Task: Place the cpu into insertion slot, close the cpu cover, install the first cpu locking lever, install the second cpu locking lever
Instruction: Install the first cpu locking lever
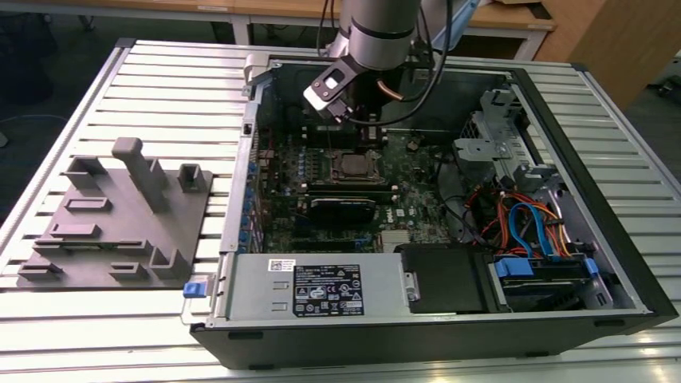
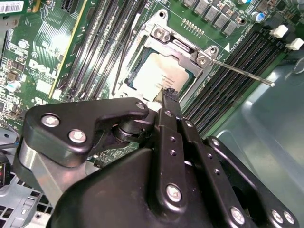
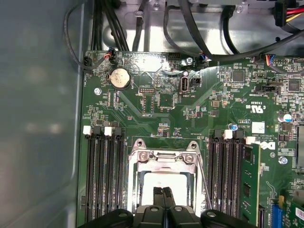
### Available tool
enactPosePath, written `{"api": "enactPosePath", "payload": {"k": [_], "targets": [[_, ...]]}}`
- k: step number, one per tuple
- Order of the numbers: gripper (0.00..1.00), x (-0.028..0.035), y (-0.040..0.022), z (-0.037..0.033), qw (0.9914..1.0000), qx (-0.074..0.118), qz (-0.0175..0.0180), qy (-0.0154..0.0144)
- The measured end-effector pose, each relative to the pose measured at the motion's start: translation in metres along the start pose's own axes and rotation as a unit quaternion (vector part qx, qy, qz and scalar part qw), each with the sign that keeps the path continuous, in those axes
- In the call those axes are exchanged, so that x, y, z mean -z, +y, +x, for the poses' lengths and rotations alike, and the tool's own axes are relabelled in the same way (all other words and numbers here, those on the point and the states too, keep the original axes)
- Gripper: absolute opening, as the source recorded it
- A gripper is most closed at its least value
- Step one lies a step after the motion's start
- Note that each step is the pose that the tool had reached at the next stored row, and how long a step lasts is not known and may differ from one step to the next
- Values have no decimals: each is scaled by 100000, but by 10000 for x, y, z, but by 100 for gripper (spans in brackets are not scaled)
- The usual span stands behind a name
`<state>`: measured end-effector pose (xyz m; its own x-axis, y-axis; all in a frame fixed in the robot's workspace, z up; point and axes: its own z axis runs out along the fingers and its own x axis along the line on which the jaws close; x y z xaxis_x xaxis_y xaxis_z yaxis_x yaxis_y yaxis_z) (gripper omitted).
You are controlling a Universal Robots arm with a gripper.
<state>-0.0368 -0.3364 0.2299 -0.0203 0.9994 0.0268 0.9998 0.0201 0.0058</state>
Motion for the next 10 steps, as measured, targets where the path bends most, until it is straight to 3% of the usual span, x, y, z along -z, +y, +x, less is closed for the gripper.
{"api": "enactPosePath", "payload": {"k": [10], "targets": [[10, 104, 1, 3, 100000, 1, -2, 3]]}}
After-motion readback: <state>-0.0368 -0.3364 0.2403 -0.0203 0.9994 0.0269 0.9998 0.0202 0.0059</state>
